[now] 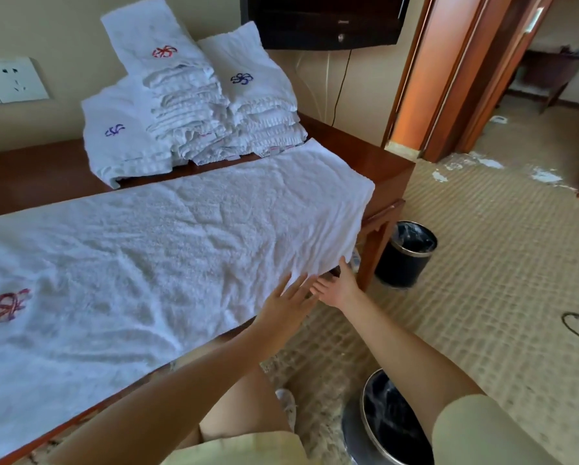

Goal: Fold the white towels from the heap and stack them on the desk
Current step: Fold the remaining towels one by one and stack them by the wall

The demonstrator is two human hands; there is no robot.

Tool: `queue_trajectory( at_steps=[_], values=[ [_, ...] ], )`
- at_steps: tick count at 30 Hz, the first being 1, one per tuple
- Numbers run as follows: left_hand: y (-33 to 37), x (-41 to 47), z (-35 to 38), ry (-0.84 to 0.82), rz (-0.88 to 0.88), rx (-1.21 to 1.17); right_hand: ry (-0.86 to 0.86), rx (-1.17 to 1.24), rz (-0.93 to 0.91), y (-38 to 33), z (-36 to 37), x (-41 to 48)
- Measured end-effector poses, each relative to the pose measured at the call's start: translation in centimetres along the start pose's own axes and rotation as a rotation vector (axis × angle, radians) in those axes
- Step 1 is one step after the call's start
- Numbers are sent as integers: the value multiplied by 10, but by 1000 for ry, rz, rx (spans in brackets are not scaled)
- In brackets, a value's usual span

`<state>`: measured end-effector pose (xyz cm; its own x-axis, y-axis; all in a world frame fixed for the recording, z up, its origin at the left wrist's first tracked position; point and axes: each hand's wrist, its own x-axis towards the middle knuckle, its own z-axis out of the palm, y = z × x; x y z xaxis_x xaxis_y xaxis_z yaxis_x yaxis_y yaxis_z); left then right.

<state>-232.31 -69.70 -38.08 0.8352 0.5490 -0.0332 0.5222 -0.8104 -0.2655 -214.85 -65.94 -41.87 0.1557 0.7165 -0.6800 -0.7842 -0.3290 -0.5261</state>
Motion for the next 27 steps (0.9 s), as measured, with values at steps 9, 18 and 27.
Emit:
queue_trajectory(
  at_steps=[9,18,27],
  values=[
    [11,27,21,-2,-110,35,-51,133,-142,-15,-20,-6],
    [17,31,6,150,-185,-43,-147,82,-385,-71,0,-37],
    [-31,-9,-48,85,-289,-404,-8,56,-378,-124,60,-97]
  ],
)
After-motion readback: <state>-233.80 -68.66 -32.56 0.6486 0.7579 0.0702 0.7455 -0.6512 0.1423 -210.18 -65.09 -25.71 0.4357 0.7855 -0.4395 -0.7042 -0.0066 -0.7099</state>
